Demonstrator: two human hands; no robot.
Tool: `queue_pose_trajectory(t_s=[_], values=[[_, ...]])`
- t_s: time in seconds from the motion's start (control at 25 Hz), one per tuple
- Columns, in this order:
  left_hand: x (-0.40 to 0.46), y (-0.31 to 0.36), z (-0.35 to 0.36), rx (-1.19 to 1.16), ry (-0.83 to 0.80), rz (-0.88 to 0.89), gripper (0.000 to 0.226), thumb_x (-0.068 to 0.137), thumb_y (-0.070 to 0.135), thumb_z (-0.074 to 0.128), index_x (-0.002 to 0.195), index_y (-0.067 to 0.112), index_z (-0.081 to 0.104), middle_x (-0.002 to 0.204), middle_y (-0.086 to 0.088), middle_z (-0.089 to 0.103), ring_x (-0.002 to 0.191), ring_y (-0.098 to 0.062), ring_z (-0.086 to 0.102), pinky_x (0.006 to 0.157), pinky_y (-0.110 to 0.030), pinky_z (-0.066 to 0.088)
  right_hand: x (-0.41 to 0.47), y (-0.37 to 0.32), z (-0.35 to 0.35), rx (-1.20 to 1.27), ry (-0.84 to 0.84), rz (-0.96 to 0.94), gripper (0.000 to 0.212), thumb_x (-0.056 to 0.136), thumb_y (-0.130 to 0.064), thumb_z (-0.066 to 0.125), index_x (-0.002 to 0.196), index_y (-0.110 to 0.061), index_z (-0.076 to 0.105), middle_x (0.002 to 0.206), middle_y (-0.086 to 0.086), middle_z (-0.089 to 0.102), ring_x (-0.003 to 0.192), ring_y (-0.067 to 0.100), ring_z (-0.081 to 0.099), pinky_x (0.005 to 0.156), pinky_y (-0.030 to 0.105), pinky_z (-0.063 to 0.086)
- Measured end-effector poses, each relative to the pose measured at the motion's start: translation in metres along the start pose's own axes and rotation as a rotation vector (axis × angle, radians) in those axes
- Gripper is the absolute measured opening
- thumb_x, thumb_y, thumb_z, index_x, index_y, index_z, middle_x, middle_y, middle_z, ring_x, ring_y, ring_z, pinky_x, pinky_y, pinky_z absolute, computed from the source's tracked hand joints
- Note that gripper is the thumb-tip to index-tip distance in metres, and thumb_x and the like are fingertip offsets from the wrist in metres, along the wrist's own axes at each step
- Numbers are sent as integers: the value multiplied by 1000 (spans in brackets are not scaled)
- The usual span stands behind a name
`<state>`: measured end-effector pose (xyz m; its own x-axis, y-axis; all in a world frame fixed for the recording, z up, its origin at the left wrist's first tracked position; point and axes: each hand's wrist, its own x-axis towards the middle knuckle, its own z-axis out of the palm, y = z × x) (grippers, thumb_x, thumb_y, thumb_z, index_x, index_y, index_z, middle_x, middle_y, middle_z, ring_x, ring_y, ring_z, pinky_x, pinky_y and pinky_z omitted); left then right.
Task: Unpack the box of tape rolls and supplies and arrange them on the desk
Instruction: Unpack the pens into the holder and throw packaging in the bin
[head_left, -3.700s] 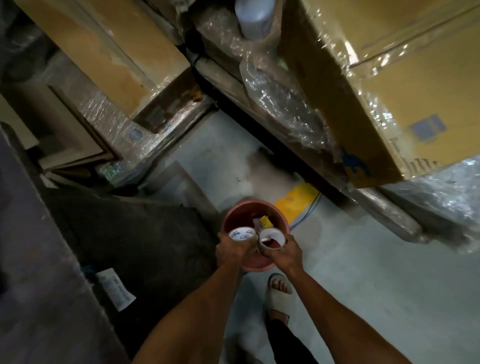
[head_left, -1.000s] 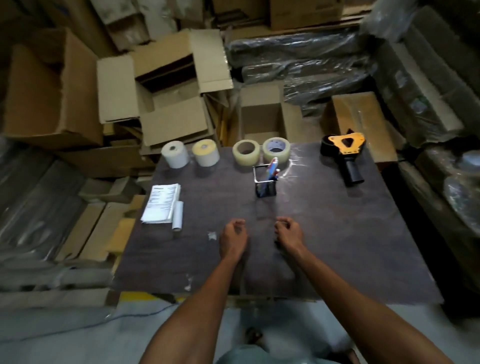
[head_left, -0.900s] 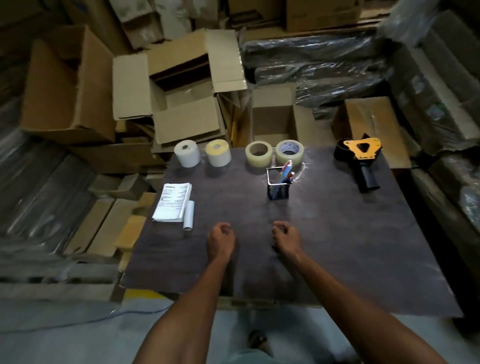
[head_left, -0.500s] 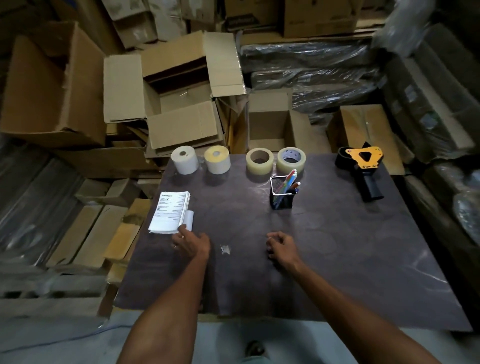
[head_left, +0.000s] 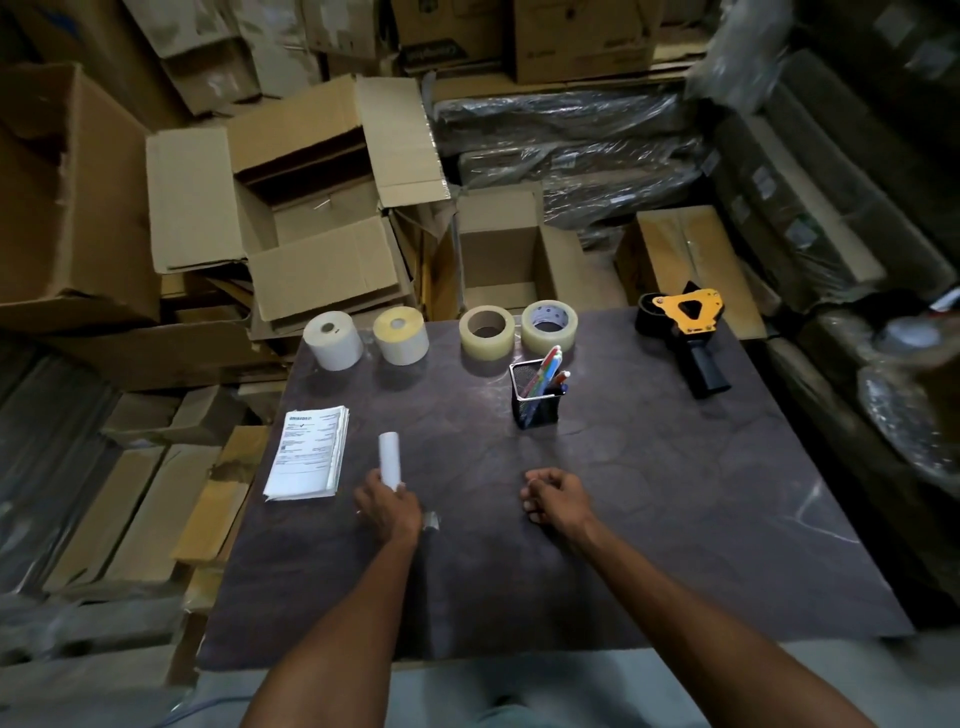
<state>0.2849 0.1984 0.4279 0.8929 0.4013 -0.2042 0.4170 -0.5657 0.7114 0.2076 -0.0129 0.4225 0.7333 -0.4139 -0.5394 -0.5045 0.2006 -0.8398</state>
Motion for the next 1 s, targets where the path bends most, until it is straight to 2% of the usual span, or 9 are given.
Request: queue_pose_trajectory(t_s=[0.24,0.4,0.48,0.6,0.76,0.88,1.0], values=[[-85,46,51,-100,-289,256,40,97,17,55,136,10,56,129,-17,48,117,-32,54,100,-35,40,6,-2,-47,148,98,11,12,96,-8,49,97,-11,60,72,8,64,50,13,54,43,22,43],[-150,74,86,-173,-428,365,38,96,16,59,133,10,60,120,-12,52,111,-27,56,89,-16,34,-7,1,-119,220,214,-4,14,97,-5,49,92,-11,60,69,9,62,45,11,52,41,21,42],[-180,91,108,-196,-478,405,36,93,12,61,129,7,63,113,-11,54,106,-27,58,84,-12,32,-13,5,-166,247,298,-10,16,97,-3,48,90,-11,60,69,10,61,45,13,52,41,21,42],[-226,118,146,-209,-549,440,34,91,8,64,125,5,66,106,-6,53,103,-28,60,84,-14,35,-23,14,-236,229,434,-38,14,98,-5,49,93,-9,61,69,10,61,50,15,53,43,22,43],[-287,165,205,-214,-649,493,32,90,11,66,122,6,67,107,-3,54,100,-24,60,89,-22,41,-27,18,-324,209,577,-127,10,96,-12,57,90,-13,65,68,7,66,54,14,57,48,22,48],[-331,203,257,-183,-697,520,33,90,11,67,123,6,67,106,-1,53,98,-18,58,93,-26,45,-13,22,-389,224,615,-111,9,94,-13,58,92,-13,67,70,8,70,54,14,60,51,26,50],[-366,234,311,-109,-724,595,24,89,10,67,113,8,71,102,-3,54,94,-19,58,93,-33,49,13,35,-448,238,656,-70,10,94,-10,57,94,-9,68,70,11,69,54,15,61,51,28,51]])
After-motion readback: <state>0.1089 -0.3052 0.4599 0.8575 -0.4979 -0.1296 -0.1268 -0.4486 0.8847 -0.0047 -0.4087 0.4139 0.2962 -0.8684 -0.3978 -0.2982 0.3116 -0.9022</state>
